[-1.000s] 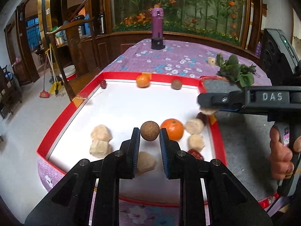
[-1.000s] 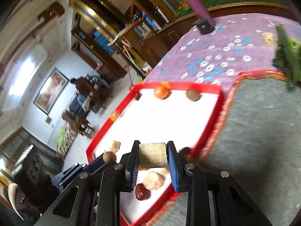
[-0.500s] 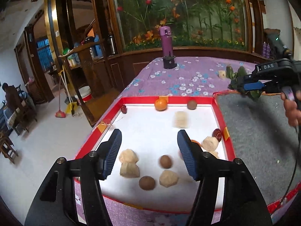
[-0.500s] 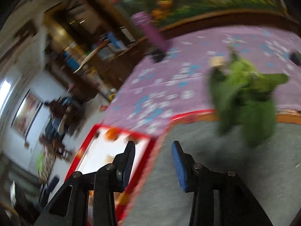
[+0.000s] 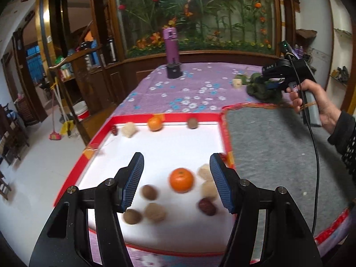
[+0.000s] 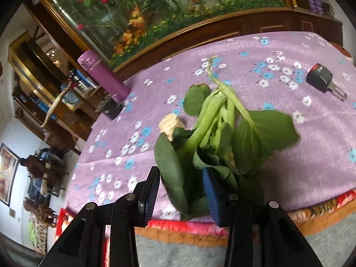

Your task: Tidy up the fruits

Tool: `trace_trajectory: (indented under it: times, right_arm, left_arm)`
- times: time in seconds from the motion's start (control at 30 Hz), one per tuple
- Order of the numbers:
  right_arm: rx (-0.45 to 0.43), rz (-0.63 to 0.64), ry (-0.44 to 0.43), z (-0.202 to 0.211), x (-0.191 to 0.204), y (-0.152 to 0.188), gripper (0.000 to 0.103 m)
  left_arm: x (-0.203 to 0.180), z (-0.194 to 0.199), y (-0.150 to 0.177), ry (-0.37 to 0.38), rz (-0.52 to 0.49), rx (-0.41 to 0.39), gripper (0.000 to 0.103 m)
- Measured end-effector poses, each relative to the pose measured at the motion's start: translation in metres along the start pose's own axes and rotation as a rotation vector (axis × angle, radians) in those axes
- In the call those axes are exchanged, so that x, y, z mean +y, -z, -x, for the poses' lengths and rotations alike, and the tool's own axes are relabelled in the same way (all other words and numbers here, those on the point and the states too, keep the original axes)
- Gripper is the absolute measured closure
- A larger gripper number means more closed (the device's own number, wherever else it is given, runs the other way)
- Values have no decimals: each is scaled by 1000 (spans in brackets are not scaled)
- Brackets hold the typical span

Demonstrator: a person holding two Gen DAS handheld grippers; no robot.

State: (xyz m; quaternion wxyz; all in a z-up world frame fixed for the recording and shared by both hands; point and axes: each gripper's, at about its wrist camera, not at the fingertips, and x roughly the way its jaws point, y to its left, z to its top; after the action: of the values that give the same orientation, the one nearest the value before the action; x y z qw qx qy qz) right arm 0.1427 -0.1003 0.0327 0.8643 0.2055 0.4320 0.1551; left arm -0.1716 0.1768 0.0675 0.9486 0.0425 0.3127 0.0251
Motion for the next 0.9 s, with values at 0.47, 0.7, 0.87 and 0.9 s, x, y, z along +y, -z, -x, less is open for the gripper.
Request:
trace_trajectory:
  times: [0.47,0.7,0.87,0.9]
  right_arm:
    - [-132,382,-114,148,93,174,62]
    - [-259,491,-112,192,128,236,59]
    - [-322,508,-110,209,136,260,58]
    - [-331,517,-112,214,138,265,58]
  left_arm:
    - [-15,22,-11,-314,109,-4,25]
    - [-13,50,1,-338,136,-12,25]
    - [-14,74,6,-336,154,-71,25]
    - [-15,78,6,-335,155,-75,25]
